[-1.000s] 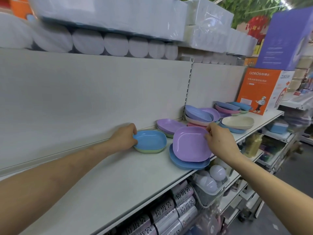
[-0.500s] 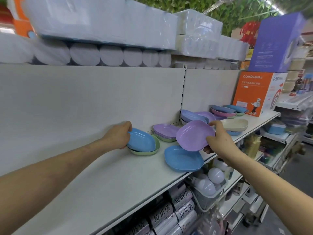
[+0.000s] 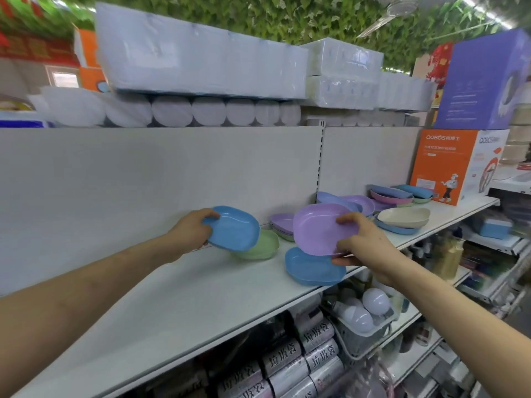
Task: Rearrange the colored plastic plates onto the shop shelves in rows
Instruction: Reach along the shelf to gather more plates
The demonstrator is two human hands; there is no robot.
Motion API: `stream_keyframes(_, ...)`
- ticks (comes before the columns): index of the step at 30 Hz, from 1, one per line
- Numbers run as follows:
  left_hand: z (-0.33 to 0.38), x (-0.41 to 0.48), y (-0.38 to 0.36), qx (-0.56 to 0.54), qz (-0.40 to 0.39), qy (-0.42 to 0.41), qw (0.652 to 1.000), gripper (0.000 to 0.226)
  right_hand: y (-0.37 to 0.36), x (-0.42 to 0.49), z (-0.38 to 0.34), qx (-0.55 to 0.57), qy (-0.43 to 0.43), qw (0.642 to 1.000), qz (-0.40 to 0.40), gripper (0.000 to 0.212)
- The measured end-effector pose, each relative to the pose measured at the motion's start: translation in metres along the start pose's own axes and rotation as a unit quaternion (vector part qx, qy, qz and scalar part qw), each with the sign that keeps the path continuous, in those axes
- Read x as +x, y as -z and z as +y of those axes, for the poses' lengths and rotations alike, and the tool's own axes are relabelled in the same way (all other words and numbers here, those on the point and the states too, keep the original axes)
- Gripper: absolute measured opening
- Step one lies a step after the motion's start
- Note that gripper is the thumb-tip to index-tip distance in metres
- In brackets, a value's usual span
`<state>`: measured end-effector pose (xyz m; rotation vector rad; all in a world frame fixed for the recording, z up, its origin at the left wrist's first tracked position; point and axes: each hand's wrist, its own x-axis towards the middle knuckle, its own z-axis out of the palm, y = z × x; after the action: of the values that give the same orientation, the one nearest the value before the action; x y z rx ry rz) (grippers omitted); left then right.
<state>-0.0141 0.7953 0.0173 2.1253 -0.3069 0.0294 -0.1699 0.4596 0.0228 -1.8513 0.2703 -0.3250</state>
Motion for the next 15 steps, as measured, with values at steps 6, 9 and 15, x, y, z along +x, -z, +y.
stream_keyframes(6, -0.02, -0.062, 0.037, -0.012, 0.022, 0.037, 0.999, 0.057, -0.037, -0.021, 0.0, -0.029, 0.043, 0.998, -0.045, 0.067)
stream_keyframes(9, -0.032, -0.1, 0.062, -0.015, 0.04, 0.054, 0.998, 0.066, -0.066, -0.031, -0.001, -0.041, 0.066, 0.994, -0.08, 0.071)
stream_keyframes(15, -0.056, -0.185, 0.128, 0.014, 0.099, 0.084, 0.992, 0.067, -0.145, -0.056, -0.018, -0.045, 0.112, 0.979, -0.165, 0.077)
